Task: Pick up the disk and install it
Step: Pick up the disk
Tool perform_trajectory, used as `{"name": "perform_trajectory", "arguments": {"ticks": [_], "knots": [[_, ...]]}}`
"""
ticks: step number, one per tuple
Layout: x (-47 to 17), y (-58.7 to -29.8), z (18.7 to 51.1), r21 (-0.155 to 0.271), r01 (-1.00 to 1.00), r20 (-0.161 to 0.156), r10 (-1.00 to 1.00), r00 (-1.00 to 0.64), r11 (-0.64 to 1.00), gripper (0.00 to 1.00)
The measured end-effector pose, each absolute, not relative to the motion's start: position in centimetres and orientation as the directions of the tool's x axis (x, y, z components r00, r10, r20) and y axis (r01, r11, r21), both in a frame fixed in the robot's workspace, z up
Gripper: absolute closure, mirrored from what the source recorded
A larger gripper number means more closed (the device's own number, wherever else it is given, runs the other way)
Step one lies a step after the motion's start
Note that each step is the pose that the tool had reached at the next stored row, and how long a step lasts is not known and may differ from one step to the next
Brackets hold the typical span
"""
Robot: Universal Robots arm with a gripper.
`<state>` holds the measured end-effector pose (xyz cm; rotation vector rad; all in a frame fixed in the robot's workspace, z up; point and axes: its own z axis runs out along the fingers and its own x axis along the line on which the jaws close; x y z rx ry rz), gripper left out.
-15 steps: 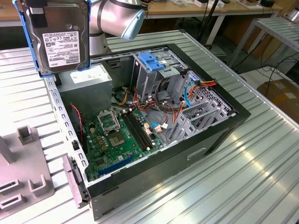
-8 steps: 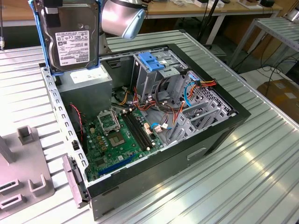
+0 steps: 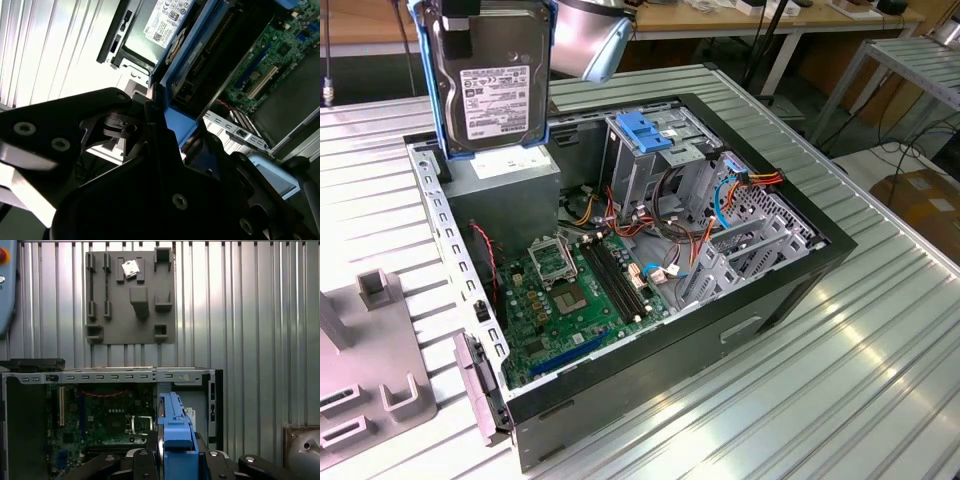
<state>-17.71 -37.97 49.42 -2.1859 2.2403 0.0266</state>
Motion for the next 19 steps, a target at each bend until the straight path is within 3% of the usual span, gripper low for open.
{"name": "perform_trajectory", "arguments": {"ticks": [19], "knots": [[-15.0, -40.4, 49.3, 0.004, -1.000, -0.020, -0.999, -0.025, 0.025, 0.63]]}}
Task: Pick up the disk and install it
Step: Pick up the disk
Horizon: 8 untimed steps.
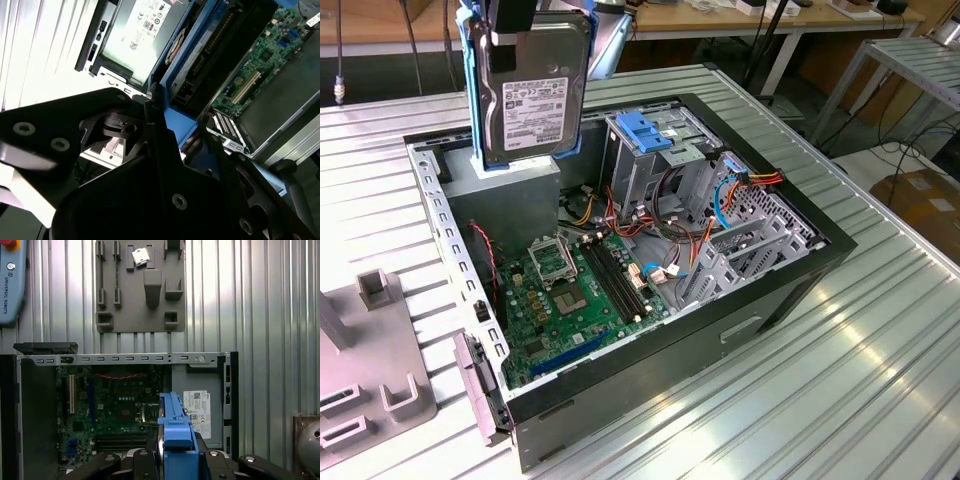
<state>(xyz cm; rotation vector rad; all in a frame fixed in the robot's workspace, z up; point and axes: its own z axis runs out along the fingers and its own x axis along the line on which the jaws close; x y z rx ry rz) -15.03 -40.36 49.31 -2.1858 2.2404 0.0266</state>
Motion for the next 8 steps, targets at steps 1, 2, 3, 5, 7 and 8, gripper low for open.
{"name": "perform_trajectory", "arguments": {"ticks": [1, 2, 3, 5, 7, 8], "knots": [[-14.9, -40.5, 49.3, 0.004, -1.000, -0.020, -0.999, -0.025, 0.025, 0.63], [-14.7, -40.7, 49.3, 0.004, -1.000, -0.020, -0.999, -0.025, 0.024, 0.63], [-14.6, -40.8, 49.3, 0.004, -1.000, -0.020, -0.999, -0.025, 0.024, 0.63], [-14.3, -41.1, 49.3, 0.004, -1.000, -0.020, -0.999, -0.025, 0.025, 0.63], [-14.0, -41.3, 49.2, 0.004, -1.000, -0.020, -0.999, -0.025, 0.025, 0.63], [-13.8, -41.5, 49.2, 0.004, -1.000, -0.020, -0.999, -0.025, 0.024, 0.63]]}}
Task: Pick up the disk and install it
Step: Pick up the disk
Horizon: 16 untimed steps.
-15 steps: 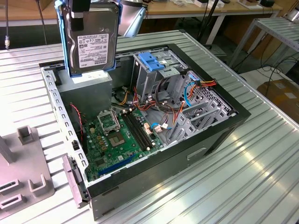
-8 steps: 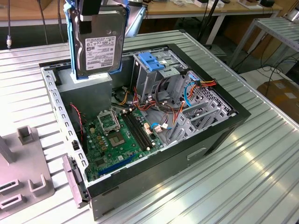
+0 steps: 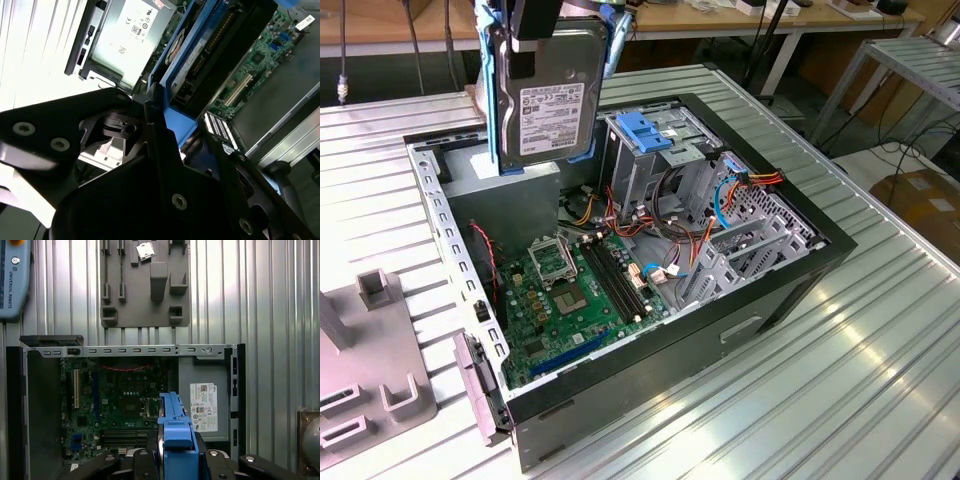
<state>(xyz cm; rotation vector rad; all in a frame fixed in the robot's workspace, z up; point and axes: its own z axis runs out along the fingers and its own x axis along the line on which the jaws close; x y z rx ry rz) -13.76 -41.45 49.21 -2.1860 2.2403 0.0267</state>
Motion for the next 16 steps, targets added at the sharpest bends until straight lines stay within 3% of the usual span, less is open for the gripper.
{"name": "perform_trajectory", "arguments": {"ticks": [16], "knots": [[-12.2, -42.5, 49.1, 0.004, -1.000, -0.020, -0.999, -0.025, 0.025, 0.63]]}}
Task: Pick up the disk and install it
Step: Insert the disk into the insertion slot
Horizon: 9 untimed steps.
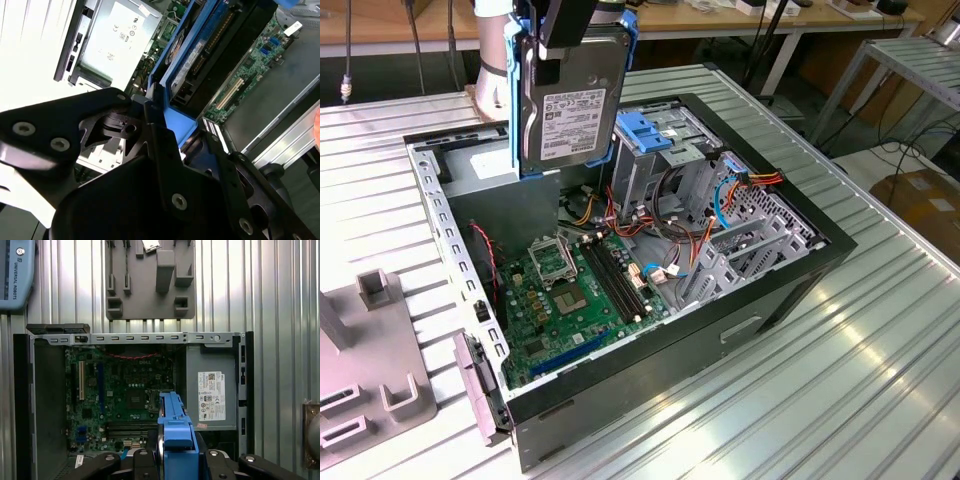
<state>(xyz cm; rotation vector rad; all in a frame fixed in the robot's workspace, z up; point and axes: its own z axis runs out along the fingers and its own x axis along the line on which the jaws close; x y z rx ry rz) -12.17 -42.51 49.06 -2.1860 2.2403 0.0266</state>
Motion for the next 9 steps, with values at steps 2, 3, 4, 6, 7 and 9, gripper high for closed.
{"name": "perform_trajectory", "arguments": {"ticks": [2, 3, 4, 6, 7, 9], "knots": [[-12.16, -42.51, 49.06, 0.004, -1.000, -0.020, -0.999, -0.025, 0.025, 0.63], [-12.16, -42.51, 49.06, 0.004, -1.000, -0.020, -0.999, -0.025, 0.025, 0.63], [-12.16, -42.51, 49.06, 0.004, -1.000, -0.020, -0.999, -0.025, 0.025, 0.63], [-12.16, -42.53, 49.06, 0.004, -1.000, -0.020, -0.999, -0.025, 0.025, 0.63], [-12.15, -42.57, 49.06, 0.004, -1.000, -0.020, -1.000, -0.024, 0.024, 0.63], [-12.15, -42.68, 49.07, 0.004, -1.000, -0.020, -0.999, -0.025, 0.024, 0.63]]}}
